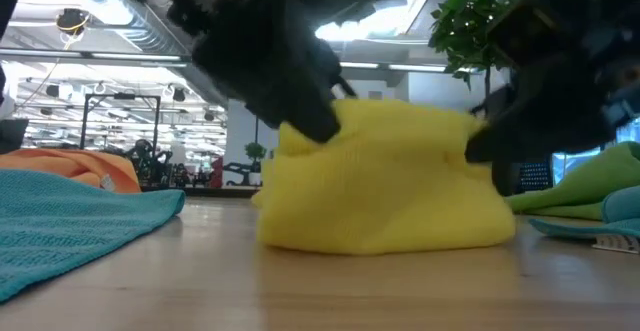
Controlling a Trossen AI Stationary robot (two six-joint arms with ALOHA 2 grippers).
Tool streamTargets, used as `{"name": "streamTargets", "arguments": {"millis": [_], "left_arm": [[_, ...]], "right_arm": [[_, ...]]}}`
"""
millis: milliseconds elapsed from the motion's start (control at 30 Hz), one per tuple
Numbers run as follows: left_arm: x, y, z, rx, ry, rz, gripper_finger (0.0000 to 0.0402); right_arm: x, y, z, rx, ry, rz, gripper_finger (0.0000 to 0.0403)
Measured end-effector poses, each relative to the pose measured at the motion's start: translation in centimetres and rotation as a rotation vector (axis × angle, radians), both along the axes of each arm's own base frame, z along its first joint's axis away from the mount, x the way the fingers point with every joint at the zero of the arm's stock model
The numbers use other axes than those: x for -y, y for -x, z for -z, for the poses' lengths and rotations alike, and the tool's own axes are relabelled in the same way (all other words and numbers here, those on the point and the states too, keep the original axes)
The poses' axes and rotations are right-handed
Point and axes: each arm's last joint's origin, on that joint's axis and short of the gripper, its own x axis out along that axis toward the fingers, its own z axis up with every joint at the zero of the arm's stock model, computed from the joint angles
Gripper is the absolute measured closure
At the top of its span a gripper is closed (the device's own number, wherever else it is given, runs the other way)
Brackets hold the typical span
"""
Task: Fold microfiber towels
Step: Fold the yellow microfiber towel
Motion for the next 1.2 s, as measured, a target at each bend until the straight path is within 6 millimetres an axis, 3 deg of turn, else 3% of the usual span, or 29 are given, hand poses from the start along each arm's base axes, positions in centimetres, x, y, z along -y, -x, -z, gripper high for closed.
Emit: {"name": "streamTargets", "arguments": {"millis": [200,300,467,600,667,933,1200], "left_arm": [[-2.0,2.0,-0.4,0.085,0.063,-0.107,0.0401],[-2.1,2.9,-1.5,0.147,0.106,-0.13,0.0401],[0.3,3.9,-1.9,0.136,0.128,-0.148,0.0401],[3.1,4.7,-2.5,0.165,0.129,-0.102,0.0401],[3.4,5.2,-2.4,0.162,0.101,-0.098,0.0401],[-0.6,6.0,0.9,0.04,0.091,-0.256,0.0401],[-3.4,6.5,2.5,0.013,0.097,-0.339,0.0401]], "right_arm": [[1.2,0.1,0.4,-0.012,-0.008,0.06,0.0393],[1.1,0.0,0.2,0.014,-0.019,0.041,0.0393],[-0.5,0.1,-0.3,0.007,-0.091,-0.069,0.0393],[-2.5,-0.7,-1.8,0.049,-0.136,-0.157,0.0393],[-3.0,-1.2,-2.2,0.043,-0.108,-0.173,0.0393],[-0.5,-2.0,-0.9,-0.101,-0.061,0.018,0.0393],[1.4,-2.1,-0.2,-0.131,-0.058,0.138,0.0393]]}}
